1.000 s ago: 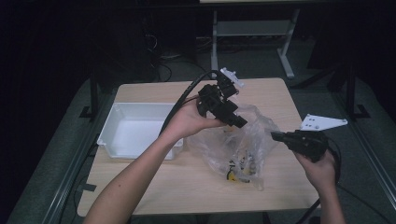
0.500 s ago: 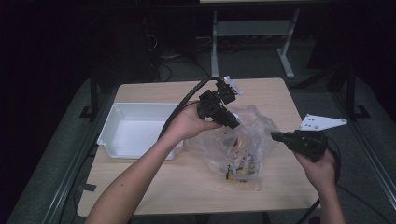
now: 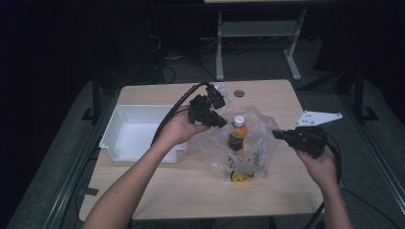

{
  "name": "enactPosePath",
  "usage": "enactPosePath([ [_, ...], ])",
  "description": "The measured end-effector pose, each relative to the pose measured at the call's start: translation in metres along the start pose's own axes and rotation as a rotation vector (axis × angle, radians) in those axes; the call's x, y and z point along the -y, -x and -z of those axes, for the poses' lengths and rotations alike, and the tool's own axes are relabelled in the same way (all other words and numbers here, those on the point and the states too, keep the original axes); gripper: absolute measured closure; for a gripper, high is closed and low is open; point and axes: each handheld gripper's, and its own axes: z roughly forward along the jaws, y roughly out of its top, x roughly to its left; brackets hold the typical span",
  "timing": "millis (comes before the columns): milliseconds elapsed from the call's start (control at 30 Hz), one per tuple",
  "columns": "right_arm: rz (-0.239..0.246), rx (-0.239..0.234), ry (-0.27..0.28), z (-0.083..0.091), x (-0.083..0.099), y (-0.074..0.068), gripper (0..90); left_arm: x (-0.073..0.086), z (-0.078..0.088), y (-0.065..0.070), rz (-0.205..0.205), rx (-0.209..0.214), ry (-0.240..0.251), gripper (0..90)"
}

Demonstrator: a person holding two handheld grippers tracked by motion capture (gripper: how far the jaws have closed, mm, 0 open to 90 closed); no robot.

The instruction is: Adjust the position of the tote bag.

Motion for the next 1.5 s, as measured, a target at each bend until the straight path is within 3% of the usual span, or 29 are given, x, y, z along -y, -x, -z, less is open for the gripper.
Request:
enactPosePath([
  [267,-0.011,0.004,-0.076,-0.020,-0.008,0.013,89.8,0.034,-0.018,-0.012,0.053,-0.032,-0.011,90.0],
  [533,-0.022,0.003,-0.170,-0.038,-0.001,0.022,89.8,0.061,-0.033,-0.006,0.072,-0.054,0.000,90.0],
  [767,-0.034,0.003,-0.236,-0.047,0.011,0.029,89.8,0.075,-0.045,-0.002,0.083,-0.056,-0.001,90.0],
  [1133,-0.044,-0.001,-0.293,-0.052,0.022,0.033,89.8,0.087,-0.054,0.000,0.096,-0.074,-0.008,90.0],
  [1500,-0.060,-0.006,-0.378,-0.060,0.045,0.039,89.8,0.099,-0.081,0.009,0.086,-0.064,-0.077,90.0],
])
